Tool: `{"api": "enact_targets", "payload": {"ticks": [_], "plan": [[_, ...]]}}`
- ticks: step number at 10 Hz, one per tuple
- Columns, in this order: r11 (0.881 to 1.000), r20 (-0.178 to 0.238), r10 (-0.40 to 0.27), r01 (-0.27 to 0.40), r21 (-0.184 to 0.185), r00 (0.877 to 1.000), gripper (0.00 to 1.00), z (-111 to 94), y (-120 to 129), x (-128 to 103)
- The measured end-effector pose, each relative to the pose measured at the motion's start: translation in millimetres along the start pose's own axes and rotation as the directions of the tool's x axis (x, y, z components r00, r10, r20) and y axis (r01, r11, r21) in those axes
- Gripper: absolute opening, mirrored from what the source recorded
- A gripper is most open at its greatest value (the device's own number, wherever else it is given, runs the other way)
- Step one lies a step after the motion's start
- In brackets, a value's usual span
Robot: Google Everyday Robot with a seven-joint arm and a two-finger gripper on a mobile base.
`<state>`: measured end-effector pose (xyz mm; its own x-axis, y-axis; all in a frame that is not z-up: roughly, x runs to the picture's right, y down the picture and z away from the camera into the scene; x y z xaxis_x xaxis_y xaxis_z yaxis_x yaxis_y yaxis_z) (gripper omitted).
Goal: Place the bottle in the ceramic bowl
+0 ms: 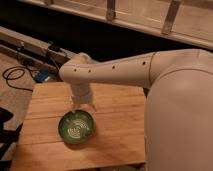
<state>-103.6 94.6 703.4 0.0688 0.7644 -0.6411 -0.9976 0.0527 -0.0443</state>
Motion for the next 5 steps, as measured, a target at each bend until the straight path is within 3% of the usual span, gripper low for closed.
{"api": "enact_targets", "payload": {"ticks": [2, 5], "plan": [[1.0, 0.05, -0.004, 0.004, 0.012, 0.999, 0.65, -8, 11, -23], [0.998, 0.147, -0.063, 0.062, 0.013, 0.987, 0.65, -10, 43, -85]]}}
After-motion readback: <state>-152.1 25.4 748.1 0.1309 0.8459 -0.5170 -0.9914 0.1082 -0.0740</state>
